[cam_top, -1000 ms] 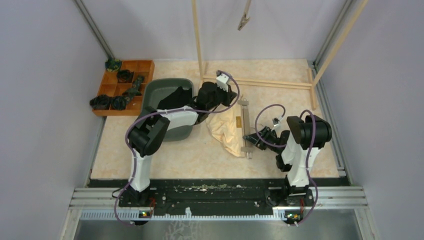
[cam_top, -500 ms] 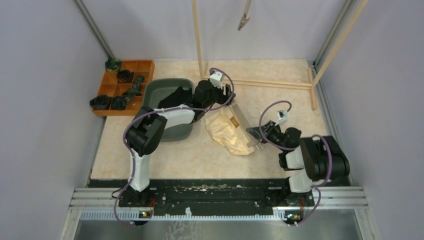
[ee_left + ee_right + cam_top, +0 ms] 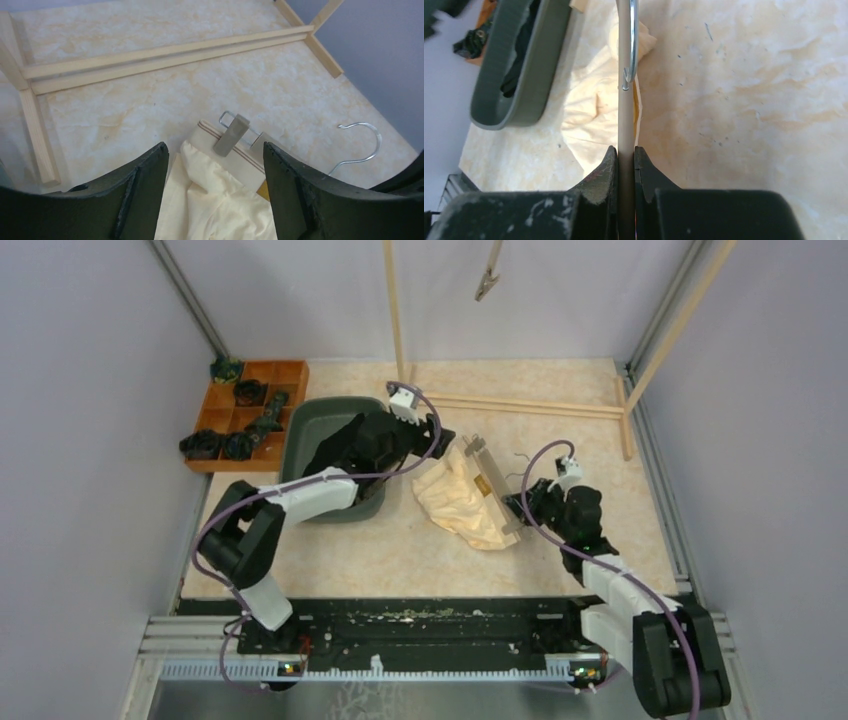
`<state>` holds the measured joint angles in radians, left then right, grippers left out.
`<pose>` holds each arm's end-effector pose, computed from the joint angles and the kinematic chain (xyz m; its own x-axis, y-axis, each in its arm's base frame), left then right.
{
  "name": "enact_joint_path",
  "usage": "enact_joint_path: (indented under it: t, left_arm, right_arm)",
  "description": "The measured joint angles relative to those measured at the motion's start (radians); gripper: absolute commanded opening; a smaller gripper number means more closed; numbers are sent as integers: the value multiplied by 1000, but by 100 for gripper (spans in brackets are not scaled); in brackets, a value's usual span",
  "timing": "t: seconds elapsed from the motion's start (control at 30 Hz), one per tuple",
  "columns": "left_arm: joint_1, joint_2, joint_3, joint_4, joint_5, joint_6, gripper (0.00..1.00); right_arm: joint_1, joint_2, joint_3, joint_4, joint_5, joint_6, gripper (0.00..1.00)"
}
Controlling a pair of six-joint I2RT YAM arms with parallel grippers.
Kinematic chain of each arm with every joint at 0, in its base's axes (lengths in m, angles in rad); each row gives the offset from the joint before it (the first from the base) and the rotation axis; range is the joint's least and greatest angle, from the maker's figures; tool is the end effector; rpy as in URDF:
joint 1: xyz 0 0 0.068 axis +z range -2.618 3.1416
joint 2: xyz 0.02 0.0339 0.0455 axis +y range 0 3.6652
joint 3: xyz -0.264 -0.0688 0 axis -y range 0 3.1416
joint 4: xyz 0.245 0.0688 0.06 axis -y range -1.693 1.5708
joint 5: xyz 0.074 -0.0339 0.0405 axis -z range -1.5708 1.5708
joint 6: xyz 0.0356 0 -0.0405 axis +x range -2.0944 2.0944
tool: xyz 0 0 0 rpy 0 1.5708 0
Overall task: Clip the underwear to the hanger
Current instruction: Pick up the hanger at the center of the board.
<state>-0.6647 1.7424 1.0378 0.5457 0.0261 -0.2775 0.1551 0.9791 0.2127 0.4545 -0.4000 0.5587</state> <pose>0.3133 -0.2467 0.2433 -0.2943 -0.1173 -0.9485 0.5784 0.7682 -0.2745 0.1880 0.0434 0.1732 -0.5266 0.4118 -0.7437 -0.2704 0.7482 0.6058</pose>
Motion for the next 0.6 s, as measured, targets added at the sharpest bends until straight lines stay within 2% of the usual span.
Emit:
enact_joint_path:
  t: [0.27,0.6]
  left_arm:
    - [-3,-172,-87,26,4,-44,75]
    - [-43,-194,-243,51,11,-87,75]
  right_arm:
    - [1,-35,25,-146,57,-19,0]
    - [9,-90,102,-236,98,-35,0]
